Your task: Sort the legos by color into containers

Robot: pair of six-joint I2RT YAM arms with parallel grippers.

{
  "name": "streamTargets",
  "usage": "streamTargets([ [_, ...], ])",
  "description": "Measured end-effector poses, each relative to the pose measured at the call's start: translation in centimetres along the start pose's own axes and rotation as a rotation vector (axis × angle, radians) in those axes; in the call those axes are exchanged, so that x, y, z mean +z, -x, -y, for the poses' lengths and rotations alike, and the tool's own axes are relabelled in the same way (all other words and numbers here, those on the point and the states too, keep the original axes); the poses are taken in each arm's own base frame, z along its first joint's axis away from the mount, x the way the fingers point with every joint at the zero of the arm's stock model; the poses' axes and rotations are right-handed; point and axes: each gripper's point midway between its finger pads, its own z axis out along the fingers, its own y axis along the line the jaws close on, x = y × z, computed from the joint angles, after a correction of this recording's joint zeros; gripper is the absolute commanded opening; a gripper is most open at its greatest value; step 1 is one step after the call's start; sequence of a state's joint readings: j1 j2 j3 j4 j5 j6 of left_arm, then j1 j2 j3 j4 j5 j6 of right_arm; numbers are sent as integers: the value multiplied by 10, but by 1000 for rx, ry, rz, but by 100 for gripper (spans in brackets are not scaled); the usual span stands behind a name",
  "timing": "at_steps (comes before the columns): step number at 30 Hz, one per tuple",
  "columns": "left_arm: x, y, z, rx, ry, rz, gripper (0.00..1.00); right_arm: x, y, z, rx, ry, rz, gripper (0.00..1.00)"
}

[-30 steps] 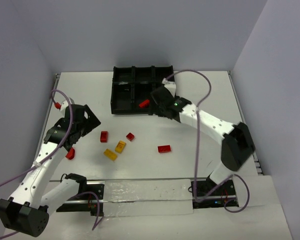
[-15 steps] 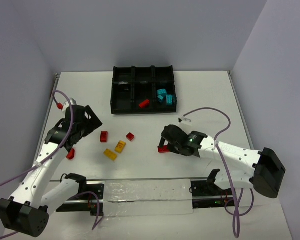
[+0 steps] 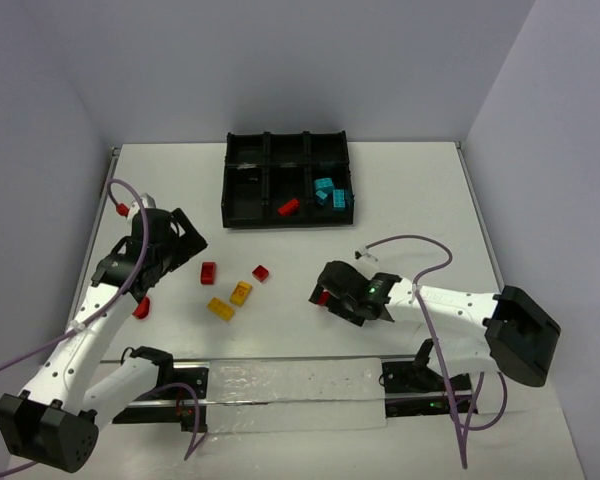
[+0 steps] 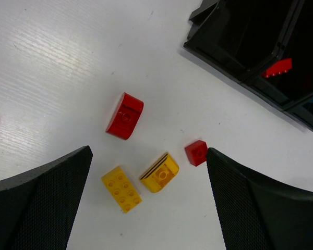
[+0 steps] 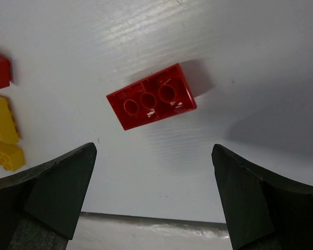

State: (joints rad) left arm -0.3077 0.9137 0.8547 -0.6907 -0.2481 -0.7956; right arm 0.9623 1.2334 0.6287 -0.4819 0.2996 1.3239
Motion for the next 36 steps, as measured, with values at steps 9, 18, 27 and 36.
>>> streamTargets([
  [9,6,-6,-1,15,12,-30,99,23,-6,-26,-1,14,-15,99],
  [18,4,-9,5,22,-21,-49,99,43,0,-55,-38,1,14,99],
  [27,-2,-5,6,25,-41,-30,99,53,18,-54,-73,-55,81,100],
  [36,-1,-6,6,38,-42,-37,99,60,40,-44,-83,-100,132,98],
])
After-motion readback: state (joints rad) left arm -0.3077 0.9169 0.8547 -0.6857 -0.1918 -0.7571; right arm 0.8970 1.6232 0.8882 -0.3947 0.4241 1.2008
